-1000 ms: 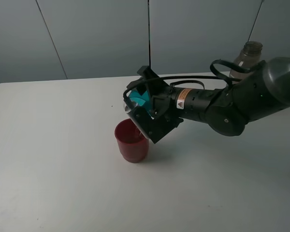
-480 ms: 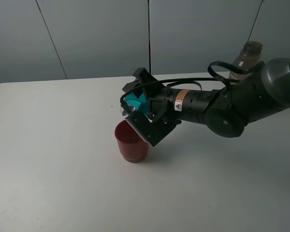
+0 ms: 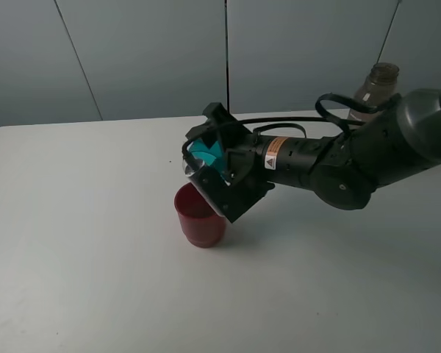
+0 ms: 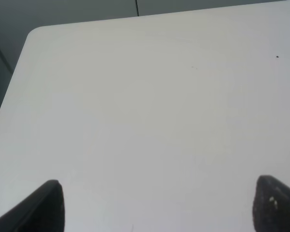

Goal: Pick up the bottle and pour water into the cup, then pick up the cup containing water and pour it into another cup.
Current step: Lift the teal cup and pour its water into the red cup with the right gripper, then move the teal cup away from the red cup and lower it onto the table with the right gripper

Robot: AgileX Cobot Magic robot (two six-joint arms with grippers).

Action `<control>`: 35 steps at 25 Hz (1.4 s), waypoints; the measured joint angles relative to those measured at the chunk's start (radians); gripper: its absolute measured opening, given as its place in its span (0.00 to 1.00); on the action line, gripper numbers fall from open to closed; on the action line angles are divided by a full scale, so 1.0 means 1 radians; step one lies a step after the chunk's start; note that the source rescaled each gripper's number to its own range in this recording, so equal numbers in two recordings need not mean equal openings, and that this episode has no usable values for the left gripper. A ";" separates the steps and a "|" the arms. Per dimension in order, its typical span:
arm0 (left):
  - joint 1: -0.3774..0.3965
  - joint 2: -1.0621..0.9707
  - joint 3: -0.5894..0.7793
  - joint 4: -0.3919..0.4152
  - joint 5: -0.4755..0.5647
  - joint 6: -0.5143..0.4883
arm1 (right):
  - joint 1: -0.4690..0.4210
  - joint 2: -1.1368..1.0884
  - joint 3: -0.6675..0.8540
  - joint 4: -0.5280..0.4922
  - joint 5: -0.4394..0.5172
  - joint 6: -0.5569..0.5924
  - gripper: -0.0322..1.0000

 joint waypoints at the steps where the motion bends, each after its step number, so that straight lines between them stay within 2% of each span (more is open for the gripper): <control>1: 0.000 0.000 0.000 0.000 0.000 0.000 | 0.000 0.000 0.000 0.003 0.000 0.050 0.09; 4: 0.000 0.000 0.000 0.000 0.000 0.000 | 0.000 0.000 -0.023 0.005 0.002 0.219 0.09; 7: 0.000 0.000 0.000 0.000 0.000 0.000 | -0.009 0.000 -0.060 -0.016 0.002 0.457 0.09; 9: 0.000 0.000 0.000 0.000 0.000 0.000 | -0.040 0.000 -0.086 -0.071 0.002 0.682 0.09; 13: 0.000 0.000 0.000 0.000 0.000 0.000 | -0.133 0.002 -0.134 -0.236 -0.036 1.208 0.09; 15: 0.000 0.000 0.000 0.000 0.000 0.000 | -0.193 0.008 -0.147 -0.263 -0.088 1.421 0.09; 17: 0.000 0.000 0.000 0.000 0.000 0.000 | -0.242 0.024 -0.155 -0.265 -0.104 1.573 0.09; 20: 0.000 0.000 0.000 0.000 0.000 0.000 | -0.296 0.067 -0.157 -0.265 -0.104 1.665 0.09; 23: 0.000 0.000 0.000 0.000 0.000 0.000 | -0.315 0.117 -0.157 -0.265 -0.104 1.700 0.09; 35: 0.000 0.000 0.000 0.000 0.000 0.000 | -0.315 0.258 -0.159 -0.271 -0.098 1.714 0.09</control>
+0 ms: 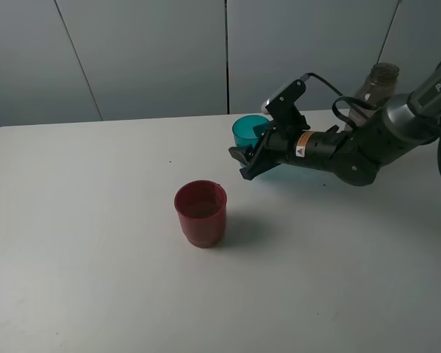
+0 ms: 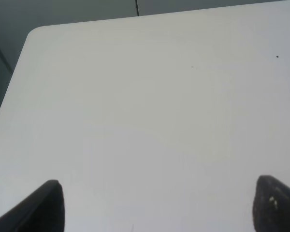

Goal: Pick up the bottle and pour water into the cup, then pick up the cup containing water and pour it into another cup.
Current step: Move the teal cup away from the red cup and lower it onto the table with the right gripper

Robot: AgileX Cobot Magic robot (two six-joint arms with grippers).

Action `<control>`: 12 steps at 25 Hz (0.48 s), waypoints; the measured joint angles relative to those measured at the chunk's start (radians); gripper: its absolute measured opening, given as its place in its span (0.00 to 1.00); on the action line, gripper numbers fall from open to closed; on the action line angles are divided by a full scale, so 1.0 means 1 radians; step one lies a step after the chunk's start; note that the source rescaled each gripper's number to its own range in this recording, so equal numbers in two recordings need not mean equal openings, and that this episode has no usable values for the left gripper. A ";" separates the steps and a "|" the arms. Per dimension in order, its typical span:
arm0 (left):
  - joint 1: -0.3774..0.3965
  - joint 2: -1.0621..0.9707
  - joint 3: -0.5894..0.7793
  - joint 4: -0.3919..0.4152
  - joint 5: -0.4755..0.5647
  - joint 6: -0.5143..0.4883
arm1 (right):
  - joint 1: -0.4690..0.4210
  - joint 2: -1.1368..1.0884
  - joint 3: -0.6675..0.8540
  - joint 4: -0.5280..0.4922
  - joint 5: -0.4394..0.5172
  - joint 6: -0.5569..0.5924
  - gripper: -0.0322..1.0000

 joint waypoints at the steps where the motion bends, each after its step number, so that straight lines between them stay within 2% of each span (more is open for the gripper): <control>1: 0.000 0.000 0.000 0.000 0.000 0.000 | 0.000 0.004 0.000 -0.002 0.003 0.000 0.09; 12: 0.000 0.000 0.000 0.000 0.000 0.000 | 0.000 0.037 -0.008 -0.023 0.018 -0.002 0.09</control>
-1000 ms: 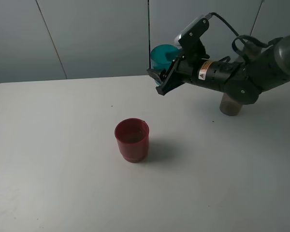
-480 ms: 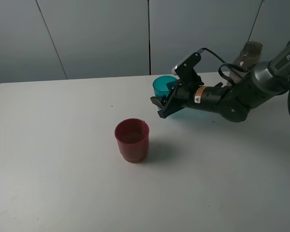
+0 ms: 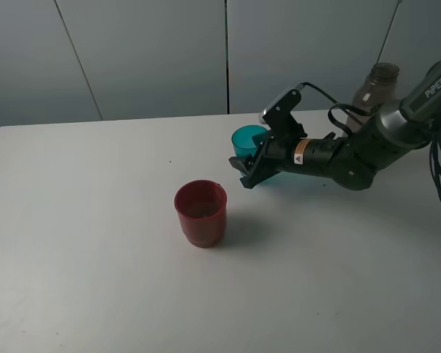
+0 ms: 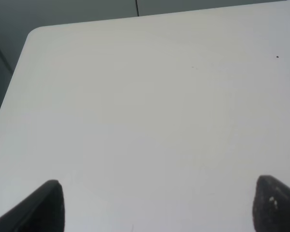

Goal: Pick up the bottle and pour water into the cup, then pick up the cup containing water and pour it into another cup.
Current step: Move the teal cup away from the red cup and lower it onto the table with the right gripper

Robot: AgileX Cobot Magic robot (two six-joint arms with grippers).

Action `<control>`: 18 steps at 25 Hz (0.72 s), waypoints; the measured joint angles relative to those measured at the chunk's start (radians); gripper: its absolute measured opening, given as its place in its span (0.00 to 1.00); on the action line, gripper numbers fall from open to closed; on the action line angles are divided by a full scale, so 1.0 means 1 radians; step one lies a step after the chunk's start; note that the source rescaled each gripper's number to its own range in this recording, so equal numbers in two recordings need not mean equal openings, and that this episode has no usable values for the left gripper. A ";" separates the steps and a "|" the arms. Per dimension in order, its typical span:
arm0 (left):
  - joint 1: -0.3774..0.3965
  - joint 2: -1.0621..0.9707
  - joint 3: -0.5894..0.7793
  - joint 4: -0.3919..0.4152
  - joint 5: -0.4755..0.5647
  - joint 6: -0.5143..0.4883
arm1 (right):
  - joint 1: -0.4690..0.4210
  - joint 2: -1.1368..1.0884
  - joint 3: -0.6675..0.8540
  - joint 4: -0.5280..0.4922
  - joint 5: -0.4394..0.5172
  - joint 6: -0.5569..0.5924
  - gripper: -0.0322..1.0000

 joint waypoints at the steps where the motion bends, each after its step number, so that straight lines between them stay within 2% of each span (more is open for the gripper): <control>1: 0.000 0.000 0.000 0.000 0.000 0.000 | 0.000 0.000 0.000 -0.002 0.000 0.000 0.09; 8: 0.000 0.000 0.000 0.000 0.000 0.000 | 0.000 0.000 -0.002 -0.017 -0.002 -0.004 0.12; 9: 0.000 0.000 0.000 0.000 0.000 0.000 | 0.000 0.000 -0.002 -0.019 -0.002 -0.004 0.19; 11: 0.000 0.000 0.000 0.000 0.000 0.000 | 0.000 -0.005 -0.002 -0.019 -0.002 -0.004 0.46; 14: 0.000 0.000 0.000 0.000 0.000 0.000 | 0.000 -0.038 -0.002 -0.019 -0.002 -0.004 0.77; 16: 0.000 0.000 0.000 0.000 0.000 0.000 | 0.000 -0.072 -0.002 -0.019 0.001 -0.004 0.92; 18: 0.000 0.000 0.000 0.000 0.000 0.000 | 0.000 -0.110 -0.002 -0.019 0.024 0.001 0.98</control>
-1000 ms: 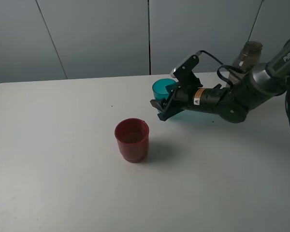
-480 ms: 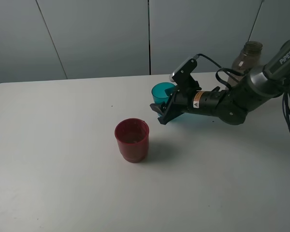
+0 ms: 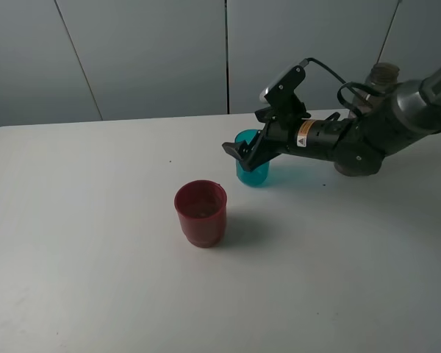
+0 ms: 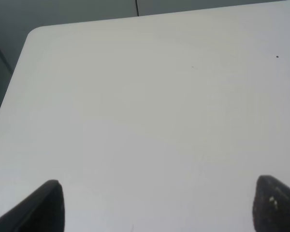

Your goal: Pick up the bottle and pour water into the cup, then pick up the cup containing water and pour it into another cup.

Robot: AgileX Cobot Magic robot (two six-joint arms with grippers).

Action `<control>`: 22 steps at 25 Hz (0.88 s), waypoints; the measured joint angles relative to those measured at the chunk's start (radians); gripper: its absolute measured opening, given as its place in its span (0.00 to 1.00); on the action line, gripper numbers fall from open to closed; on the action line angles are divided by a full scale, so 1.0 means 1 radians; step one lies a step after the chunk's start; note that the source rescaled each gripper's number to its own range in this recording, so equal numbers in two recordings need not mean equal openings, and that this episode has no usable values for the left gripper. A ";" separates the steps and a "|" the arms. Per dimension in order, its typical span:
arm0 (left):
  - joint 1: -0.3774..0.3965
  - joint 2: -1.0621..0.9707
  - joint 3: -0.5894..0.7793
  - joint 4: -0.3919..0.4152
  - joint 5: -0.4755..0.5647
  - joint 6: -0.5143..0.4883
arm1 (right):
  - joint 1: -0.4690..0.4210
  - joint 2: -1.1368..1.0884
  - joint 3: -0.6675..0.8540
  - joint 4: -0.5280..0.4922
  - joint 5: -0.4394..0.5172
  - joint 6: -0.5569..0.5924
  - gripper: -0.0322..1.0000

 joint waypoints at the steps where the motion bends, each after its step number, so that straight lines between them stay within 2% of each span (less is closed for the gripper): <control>1: 0.000 0.000 0.000 0.000 0.000 0.000 | 0.000 -0.022 0.000 0.000 0.011 0.015 0.99; 5: 0.000 0.000 0.000 0.000 0.000 -0.004 | 0.000 -0.123 0.002 -0.005 0.068 0.166 0.99; 12: 0.000 0.000 0.000 0.000 0.000 -0.004 | 0.000 -0.346 0.107 -0.055 0.079 0.437 0.99; 17: 0.000 0.000 0.000 0.000 0.000 -0.004 | 0.000 -0.501 0.238 -0.057 0.131 0.474 0.99; 22: 0.000 0.000 0.000 0.000 0.000 -0.004 | 0.000 -0.648 0.345 -0.118 0.256 0.506 0.99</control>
